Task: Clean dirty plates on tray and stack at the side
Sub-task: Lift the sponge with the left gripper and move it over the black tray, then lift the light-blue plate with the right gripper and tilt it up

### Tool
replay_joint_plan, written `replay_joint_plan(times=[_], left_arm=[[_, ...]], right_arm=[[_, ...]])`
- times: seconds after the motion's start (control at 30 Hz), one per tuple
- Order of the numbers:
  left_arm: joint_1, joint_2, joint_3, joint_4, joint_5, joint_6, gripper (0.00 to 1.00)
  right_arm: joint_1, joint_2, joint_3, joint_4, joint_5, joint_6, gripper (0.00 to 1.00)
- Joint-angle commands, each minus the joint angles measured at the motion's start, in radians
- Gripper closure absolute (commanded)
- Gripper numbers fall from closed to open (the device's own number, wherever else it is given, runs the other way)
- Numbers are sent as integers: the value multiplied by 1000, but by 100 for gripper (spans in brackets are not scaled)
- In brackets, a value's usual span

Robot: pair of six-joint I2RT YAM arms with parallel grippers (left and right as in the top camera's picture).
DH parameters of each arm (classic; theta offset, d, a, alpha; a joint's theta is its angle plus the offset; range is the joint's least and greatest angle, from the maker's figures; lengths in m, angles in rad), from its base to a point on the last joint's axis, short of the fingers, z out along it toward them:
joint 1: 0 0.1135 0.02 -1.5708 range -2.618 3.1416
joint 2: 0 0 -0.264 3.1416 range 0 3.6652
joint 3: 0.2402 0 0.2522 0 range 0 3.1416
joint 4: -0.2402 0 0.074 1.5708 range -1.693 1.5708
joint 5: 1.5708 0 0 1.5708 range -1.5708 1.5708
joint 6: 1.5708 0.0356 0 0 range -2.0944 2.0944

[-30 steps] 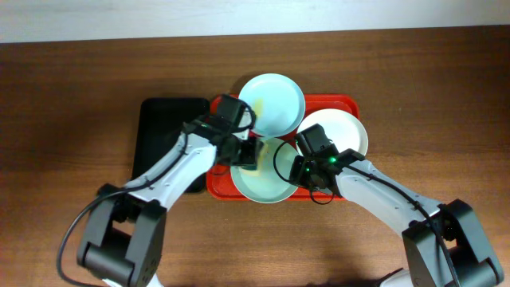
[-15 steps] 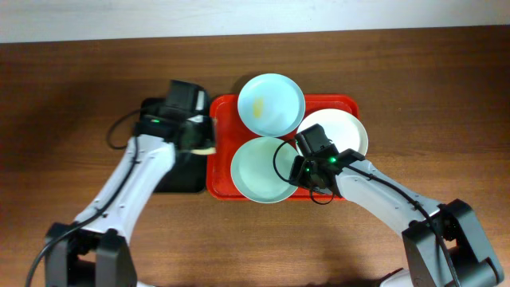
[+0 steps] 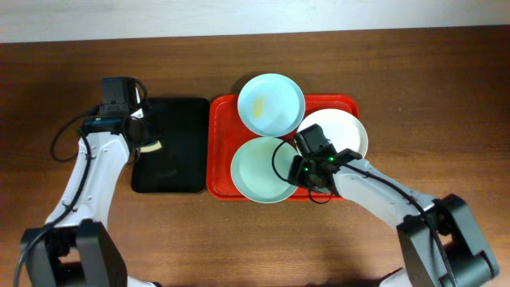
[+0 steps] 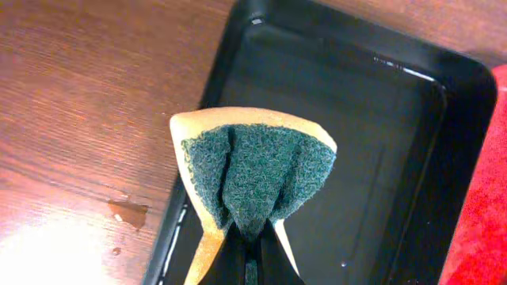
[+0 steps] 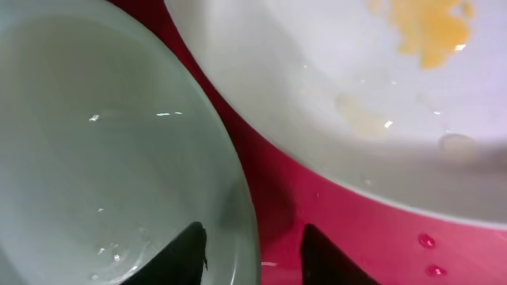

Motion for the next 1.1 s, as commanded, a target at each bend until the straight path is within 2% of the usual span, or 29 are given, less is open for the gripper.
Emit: replay_joint_plan(times=[0.0,0.13,0.17,0.4,0.77,0.9,1.07], left_arm=[[2,63,14,12,23,21,100],[2,107,14,23,-19,24,100],[2,111,14,24,-18,24,100],[2,113,14,24,-30,64,100],[2,113,14,20,-46,65,100],[2,113,14,20,-46,65,100],[2,113,14,18,-46,65,100]], right_arm=[[6,24,-4,10,-18,5,69],[6,24,-4,10,-18,4,93],[6,24,-4,10,-20,4,96],[6,12,0,9,-67,-3,96],[6,-151,2,-35,-68,-27,96],[6,-183,5,-35,-124,-43,96],[6,-188,64,-56,-149,-53,96]])
